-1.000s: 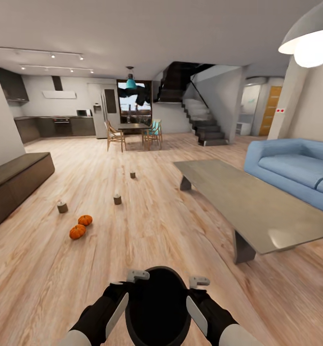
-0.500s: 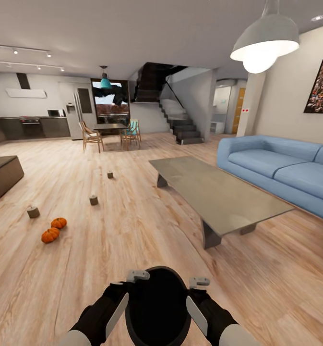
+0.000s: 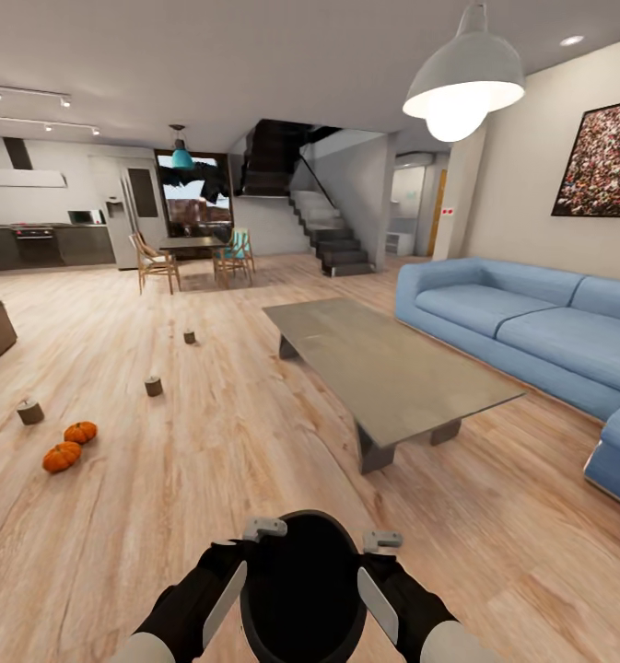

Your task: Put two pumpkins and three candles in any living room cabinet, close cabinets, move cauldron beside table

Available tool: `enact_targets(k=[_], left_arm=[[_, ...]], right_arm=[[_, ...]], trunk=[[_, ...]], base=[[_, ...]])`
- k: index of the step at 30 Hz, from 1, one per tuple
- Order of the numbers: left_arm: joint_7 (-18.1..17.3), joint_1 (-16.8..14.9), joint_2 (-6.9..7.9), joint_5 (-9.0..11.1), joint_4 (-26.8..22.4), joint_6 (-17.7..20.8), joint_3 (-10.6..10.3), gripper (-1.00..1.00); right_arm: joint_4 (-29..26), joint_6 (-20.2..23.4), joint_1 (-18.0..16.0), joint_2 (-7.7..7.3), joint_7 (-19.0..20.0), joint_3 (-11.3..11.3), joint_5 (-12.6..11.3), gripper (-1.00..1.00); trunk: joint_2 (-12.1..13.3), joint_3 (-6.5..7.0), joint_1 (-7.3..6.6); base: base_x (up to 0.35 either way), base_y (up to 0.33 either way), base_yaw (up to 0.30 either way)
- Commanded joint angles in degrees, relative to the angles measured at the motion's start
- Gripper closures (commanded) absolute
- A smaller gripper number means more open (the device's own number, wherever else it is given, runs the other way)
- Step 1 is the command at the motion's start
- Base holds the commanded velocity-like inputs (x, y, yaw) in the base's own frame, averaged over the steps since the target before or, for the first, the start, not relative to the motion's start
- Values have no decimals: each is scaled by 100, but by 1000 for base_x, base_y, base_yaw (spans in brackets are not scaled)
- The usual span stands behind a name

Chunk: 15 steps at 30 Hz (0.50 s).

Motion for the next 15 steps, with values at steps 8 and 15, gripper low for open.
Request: enact_targets(k=[8, 15], left_arm=[[49, -3, 10, 143, -2, 26, -36, 100], [52, -2, 10, 144, -2, 26, -35, 100]], right_arm=[[-149, 3, -8, 0, -40, 35, 5, 100], [-149, 3, -8, 0, -38, 35, 5, 100]], trunk=[[-3, -6, -1], [-3, -6, -1]], base=[[97, -221, 0], [26, -23, 0]])
